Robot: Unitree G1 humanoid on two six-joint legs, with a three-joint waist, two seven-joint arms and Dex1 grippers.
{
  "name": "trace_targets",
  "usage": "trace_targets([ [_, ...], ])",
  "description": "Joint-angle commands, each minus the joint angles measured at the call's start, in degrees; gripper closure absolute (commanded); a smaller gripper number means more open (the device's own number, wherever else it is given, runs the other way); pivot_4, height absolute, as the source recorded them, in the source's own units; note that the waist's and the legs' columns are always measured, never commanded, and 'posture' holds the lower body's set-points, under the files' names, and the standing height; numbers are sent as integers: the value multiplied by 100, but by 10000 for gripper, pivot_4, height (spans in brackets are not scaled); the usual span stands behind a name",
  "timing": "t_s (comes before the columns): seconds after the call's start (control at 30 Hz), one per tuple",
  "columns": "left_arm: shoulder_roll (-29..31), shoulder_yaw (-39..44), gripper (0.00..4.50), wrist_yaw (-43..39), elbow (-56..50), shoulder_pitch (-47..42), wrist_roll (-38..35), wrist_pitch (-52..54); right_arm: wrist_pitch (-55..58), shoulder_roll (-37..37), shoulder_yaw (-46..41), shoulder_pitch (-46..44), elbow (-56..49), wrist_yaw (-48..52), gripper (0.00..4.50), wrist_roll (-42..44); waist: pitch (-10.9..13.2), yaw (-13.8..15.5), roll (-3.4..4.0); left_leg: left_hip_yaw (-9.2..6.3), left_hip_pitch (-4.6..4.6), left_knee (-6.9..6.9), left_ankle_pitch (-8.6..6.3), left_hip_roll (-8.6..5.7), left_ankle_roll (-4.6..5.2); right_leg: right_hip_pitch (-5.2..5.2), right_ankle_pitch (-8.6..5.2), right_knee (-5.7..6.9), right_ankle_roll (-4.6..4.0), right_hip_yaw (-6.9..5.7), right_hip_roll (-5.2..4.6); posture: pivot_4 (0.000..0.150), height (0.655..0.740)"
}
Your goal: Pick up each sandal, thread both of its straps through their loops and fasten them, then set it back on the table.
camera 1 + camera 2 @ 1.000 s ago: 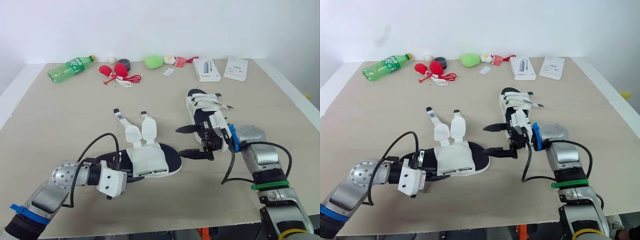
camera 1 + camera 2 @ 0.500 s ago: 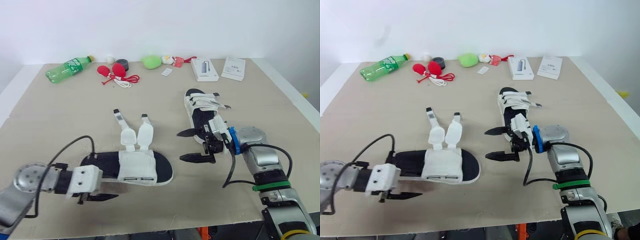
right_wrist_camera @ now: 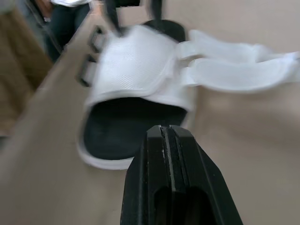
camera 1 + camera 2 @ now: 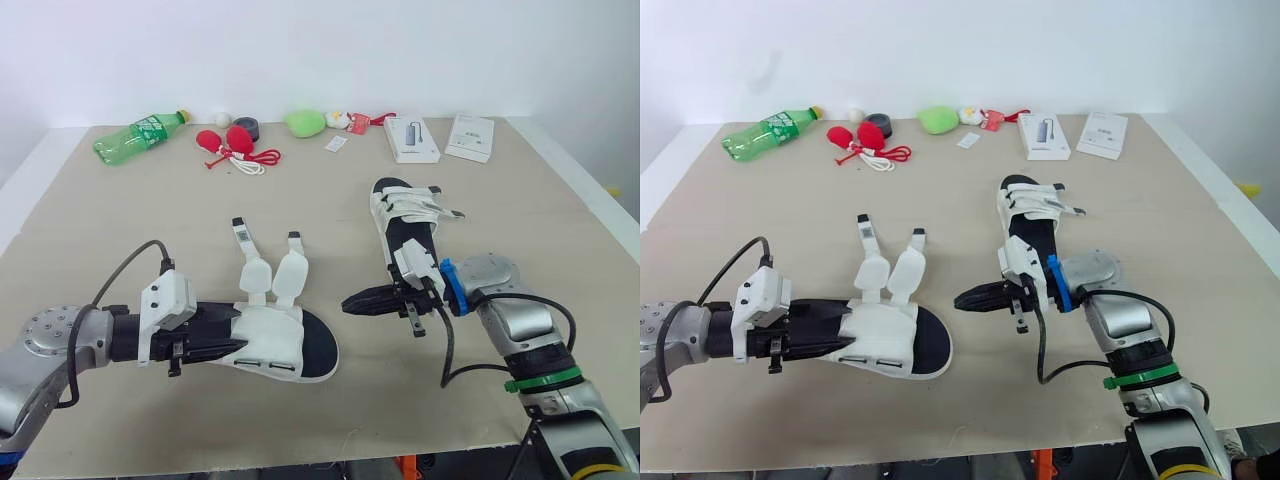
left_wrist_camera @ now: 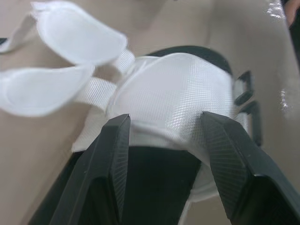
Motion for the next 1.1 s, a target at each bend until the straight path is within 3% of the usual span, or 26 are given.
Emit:
trace_targets([
  [0.03, 12, 67, 20623, -43, 651, -519, 82, 119, 549, -153, 162, 52, -831, 4, 44233, 235, -2, 0, -4, -1, 0, 3, 0, 1, 0, 0, 1, 2, -1, -1, 2, 1500, 7400],
  [0.23, 53, -80, 20623, -366, 1282, -1087, 243, 190, 1522, -110, 718, -3, -1495, -837, 44233, -81, -5, -14, -9, 3, -4, 11, 0, 4, -1, -4, 3, 3, -1, 1, 2, 1500, 7400],
  [0.4, 80, -241, 20623, -682, 1769, -1342, 499, 153, 1478, 20, 1098, 37, -1402, -1259, 44233, -454, -5, -14, -10, 3, -8, 8, -2, 7, -3, -10, 0, 3, -3, 0, 5, 1500, 7400],
  [0.63, -111, -308, 20623, -842, 1814, -1729, -15, 1165, 1699, 498, 1280, -132, -1366, -1576, 44233, -447, -7, -17, -17, 1, -10, 8, -2, 8, -3, -8, 1, 5, -1, -1, 7, 1500, 7400],
  [0.83, -61, -584, 20623, -1010, 1479, -1588, 42, 1383, 1169, 697, 1513, -173, -724, -1721, 44233, -890, -10, -19, -23, 0, -6, 9, -2, 11, -3, -7, 1, 9, -2, -1, 11, 1500, 7400],
  [1.1, -222, -648, 20623, -1095, 1983, -1902, 69, 1499, 196, 616, 1539, -373, 190, -1574, 44233, -1301, -17, -19, -34, 0, 4, 30, 0, 15, -1, 0, 9, 21, -7, -1, 15, 1500, 7400],
])
